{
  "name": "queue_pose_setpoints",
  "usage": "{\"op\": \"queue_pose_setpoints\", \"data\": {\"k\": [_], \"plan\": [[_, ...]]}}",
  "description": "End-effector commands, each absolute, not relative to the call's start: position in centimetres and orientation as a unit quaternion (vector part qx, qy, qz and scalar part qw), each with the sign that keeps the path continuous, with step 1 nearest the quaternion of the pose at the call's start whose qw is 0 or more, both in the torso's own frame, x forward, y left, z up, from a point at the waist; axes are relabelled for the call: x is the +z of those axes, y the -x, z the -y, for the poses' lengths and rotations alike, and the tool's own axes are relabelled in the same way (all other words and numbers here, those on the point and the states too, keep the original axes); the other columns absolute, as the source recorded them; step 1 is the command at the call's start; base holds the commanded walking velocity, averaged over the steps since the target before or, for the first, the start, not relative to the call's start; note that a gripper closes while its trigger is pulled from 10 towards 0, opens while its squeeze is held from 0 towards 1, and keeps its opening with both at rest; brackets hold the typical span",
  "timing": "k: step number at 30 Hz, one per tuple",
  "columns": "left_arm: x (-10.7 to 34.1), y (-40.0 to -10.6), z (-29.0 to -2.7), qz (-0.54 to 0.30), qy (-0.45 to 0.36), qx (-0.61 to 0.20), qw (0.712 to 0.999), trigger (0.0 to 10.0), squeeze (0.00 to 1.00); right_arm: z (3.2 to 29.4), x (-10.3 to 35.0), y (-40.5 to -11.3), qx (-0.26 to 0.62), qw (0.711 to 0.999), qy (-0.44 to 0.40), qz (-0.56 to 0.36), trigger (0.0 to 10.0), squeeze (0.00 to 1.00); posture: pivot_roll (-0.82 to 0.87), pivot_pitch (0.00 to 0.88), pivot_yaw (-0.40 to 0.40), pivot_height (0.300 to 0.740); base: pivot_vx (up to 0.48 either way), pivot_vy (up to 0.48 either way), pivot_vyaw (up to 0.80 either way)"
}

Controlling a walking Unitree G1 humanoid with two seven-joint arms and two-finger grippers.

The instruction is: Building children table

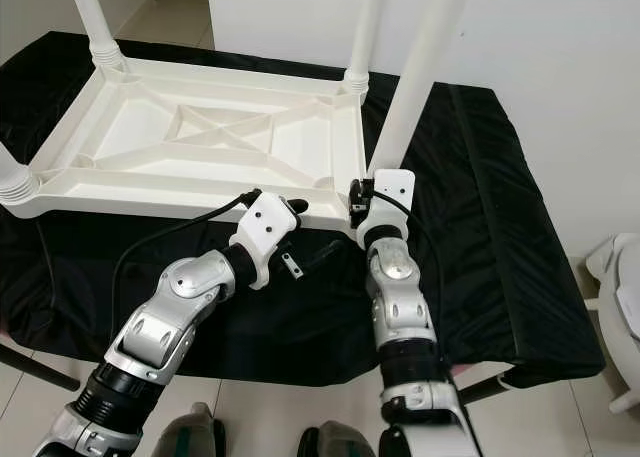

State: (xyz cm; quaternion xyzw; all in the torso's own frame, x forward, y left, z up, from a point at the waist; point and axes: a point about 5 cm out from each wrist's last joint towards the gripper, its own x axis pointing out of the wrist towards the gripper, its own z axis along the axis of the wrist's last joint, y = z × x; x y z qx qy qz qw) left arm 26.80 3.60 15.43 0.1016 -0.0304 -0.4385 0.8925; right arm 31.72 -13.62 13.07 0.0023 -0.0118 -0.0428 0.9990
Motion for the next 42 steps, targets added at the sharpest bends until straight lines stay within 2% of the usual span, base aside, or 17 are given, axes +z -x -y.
{"op": "queue_pose_setpoints", "data": {"k": [1,8,9,17,21,22,23,24,29,30,38,41,42], "plan": [[15.4,-26.8,-3.3,0.031,-0.102,-0.438,0.893,10.0,0.00,14.6,12.5,-31.2,-0.083,0.996,0.025,-0.007,10.0,0.00,-0.02,0.000,-0.076,0.740,0.000,0.000,0.00],[15.3,-26.7,-3.2,0.030,-0.102,-0.438,0.892,10.0,0.00,14.3,12.4,-31.1,-0.083,0.996,0.016,-0.025,10.0,0.00,-0.01,0.000,-0.085,0.740,0.000,0.000,0.00],[15.3,-26.7,-3.3,0.030,-0.102,-0.437,0.893,10.0,0.00,14.1,12.2,-31.2,-0.075,0.997,0.006,-0.031,10.0,1.00,-0.01,0.000,-0.085,0.740,0.000,0.000,0.00],[15.2,-26.7,-3.4,0.032,-0.105,-0.435,0.894,10.0,0.00,14.3,12.4,-31.9,0.001,1.000,-0.006,-0.026,10.0,1.00,-0.01,0.000,-0.086,0.740,0.000,0.000,0.00],[15.3,-26.8,-3.4,0.033,-0.108,-0.437,0.892,10.0,0.00,15.0,13.0,-32.9,0.081,0.997,-0.009,-0.014,10.0,1.00,0.00,0.000,-0.081,0.740,0.000,0.000,0.00],[15.3,-26.8,-3.4,0.033,-0.109,-0.438,0.892,10.0,0.00,15.2,13.1,-33.0,0.105,0.994,-0.003,-0.014,10.0,0.42,0.00,0.000,-0.081,0.740,0.000,0.000,0.00],[15.3,-26.8,-3.4,0.033,-0.109,-0.438,0.892,10.0,0.00,15.2,13.1,-33.0,0.105,0.994,-0.003,-0.014,10.0,0.42,0.00,0.000,-0.081,0.740,0.000,0.000,0.00],[15.3,-26.8,-3.4,0.034,-0.110,-0.438,0.892,10.0,0.00,15.4,13.3,-33.3,0.133,0.991,0.009,-0.007,10.0,0.00,0.00,0.000,-0.082,0.740,0.000,0.000,0.00],[15.3,-26.8,-3.5,0.034,-0.111,-0.438,0.891,10.0,0.00,16.1,13.4,-33.7,0.175,0.984,0.034,-0.005,10.0,0.00,0.00,0.000,-0.078,0.740,0.000,0.000,0.00],[15.3,-26.8,-3.5,0.033,-0.111,-0.439,0.891,10.0,0.00,16.4,13.0,-33.7,0.235,0.970,0.055,-0.016,10.0,0.00,0.00,0.000,-0.075,0.740,0.000,0.000,0.00],[15.4,-26.8,-3.5,0.033,-0.111,-0.438,0.891,10.0,0.00,16.3,12.6,-33.9,0.331,0.941,0.068,-0.023,10.0,0.00,0.01,0.000,-0.070,0.740,0.000,0.000,0.00],[15.4,-26.8,-3.6,0.033,-0.111,-0.437,0.892,10.0,0.00,15.9,12.7,-34.1,0.353,0.933,0.071,-0.020,9.0,0.00,0.01,0.000,-0.070,0.740,0.000,0.000,0.00],[15.4,-26.9,-3.6,0.033,-0.111,-0.436,0.892,10.0,0.00,15.8,12.7,-34.2,0.361,0.929,0.076,-0.018,8.0,0.00,0.01,0.000,-0.071,0.740,0.000,0.000,0.00]]}}
